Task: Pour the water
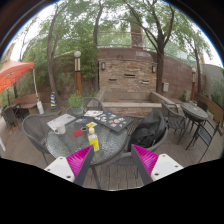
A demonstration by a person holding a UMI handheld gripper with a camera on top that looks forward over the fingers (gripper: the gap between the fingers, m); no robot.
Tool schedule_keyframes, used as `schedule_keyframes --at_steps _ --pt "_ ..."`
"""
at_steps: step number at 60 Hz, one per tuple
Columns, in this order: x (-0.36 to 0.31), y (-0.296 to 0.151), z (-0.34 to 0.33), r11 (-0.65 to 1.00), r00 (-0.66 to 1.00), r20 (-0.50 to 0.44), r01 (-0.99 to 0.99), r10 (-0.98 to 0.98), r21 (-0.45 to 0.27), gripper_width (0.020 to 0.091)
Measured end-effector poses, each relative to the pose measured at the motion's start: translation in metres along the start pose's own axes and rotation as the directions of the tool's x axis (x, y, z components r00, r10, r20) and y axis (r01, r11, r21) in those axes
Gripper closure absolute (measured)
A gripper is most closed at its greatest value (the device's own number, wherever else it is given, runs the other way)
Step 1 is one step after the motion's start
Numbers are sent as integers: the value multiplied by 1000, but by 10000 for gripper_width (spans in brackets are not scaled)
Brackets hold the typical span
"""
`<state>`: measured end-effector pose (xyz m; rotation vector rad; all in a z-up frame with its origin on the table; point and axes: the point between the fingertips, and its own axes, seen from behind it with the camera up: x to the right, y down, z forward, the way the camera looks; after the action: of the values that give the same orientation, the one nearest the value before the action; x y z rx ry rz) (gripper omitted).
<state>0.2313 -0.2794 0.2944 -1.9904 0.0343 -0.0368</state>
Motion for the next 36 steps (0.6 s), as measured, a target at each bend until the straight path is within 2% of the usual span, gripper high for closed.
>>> schedule_keyframes --at_steps 12,20,26,36 --pt "-19 -5 3 997 996 44 -72 73 -29 274" --pt "-23 -13 8 996 996 2 -87 87 0 276" --pt "-28 -1 17 992 992 -38 -122 121 -22 277" --pt "-57 31 53 988 988 -26 -151 150 -22 273"
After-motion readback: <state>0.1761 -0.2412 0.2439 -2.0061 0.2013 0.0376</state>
